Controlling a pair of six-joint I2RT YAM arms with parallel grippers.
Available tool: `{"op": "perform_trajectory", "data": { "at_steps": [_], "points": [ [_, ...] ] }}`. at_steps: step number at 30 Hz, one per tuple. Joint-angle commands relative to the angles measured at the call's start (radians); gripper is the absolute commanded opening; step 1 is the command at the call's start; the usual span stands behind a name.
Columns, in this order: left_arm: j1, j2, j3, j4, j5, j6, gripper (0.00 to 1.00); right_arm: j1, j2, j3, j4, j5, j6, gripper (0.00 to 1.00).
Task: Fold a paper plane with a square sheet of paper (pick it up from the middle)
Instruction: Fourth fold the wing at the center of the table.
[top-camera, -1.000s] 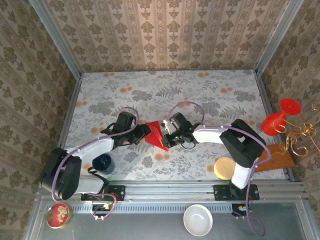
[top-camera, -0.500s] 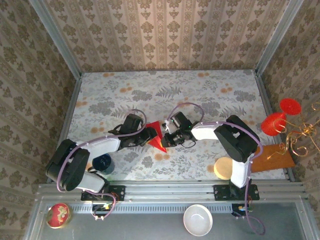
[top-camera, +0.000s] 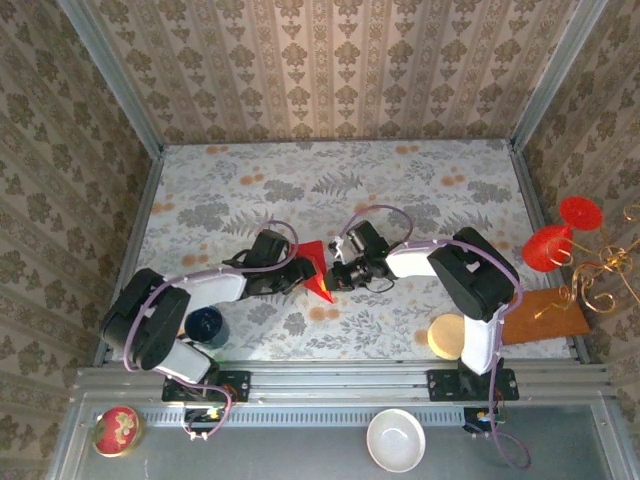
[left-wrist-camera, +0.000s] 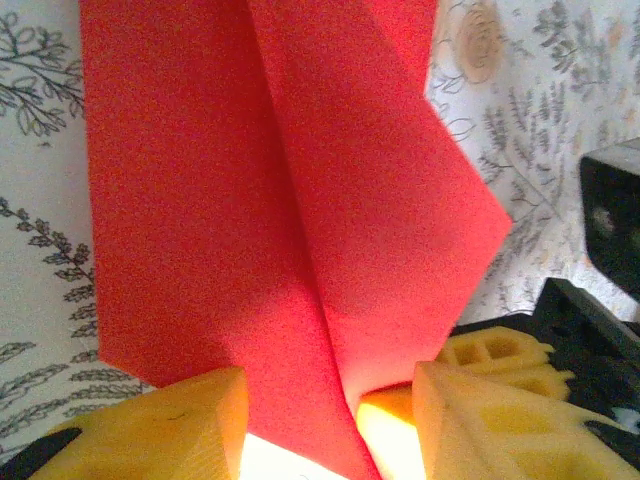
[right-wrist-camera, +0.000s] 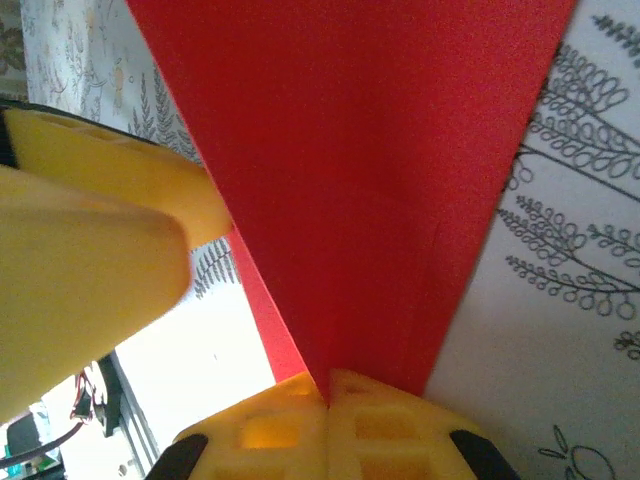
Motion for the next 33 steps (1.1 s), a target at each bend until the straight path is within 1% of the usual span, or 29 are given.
{"op": "perform_trajectory", "data": {
  "at_steps": [1, 6, 14, 22, 26, 29, 33],
  "points": [
    [-0.007, 0.019, 0.051, -0.002, 0.003, 0.052, 0.48, -0.003, 0.018, -0.011, 0.013, -0.025, 0.005, 0.07],
    [-0.002, 0.045, 0.07, -0.029, -0.027, 0.065, 0.47, -0.004, 0.018, -0.017, 0.01, -0.017, 0.001, 0.07],
    [-0.002, 0.052, 0.045, -0.015, -0.034, 0.053, 0.45, -0.007, 0.018, -0.031, 0.023, -0.01, 0.006, 0.09],
    [-0.002, 0.071, 0.047, -0.037, -0.036, 0.048, 0.45, -0.007, 0.022, -0.034, 0.026, -0.006, 0.008, 0.09],
    [-0.005, 0.088, 0.069, -0.107, -0.047, 0.043, 0.46, -0.007, 0.007, -0.04, 0.025, 0.001, 0.011, 0.13],
    [-0.015, 0.109, 0.108, -0.212, -0.06, 0.049, 0.46, -0.007, -0.02, -0.055, 0.03, 0.014, 0.016, 0.17],
    [-0.038, 0.147, 0.175, -0.363, -0.097, 0.075, 0.49, -0.007, -0.065, -0.077, 0.043, 0.028, 0.024, 0.23]
  ]
}}
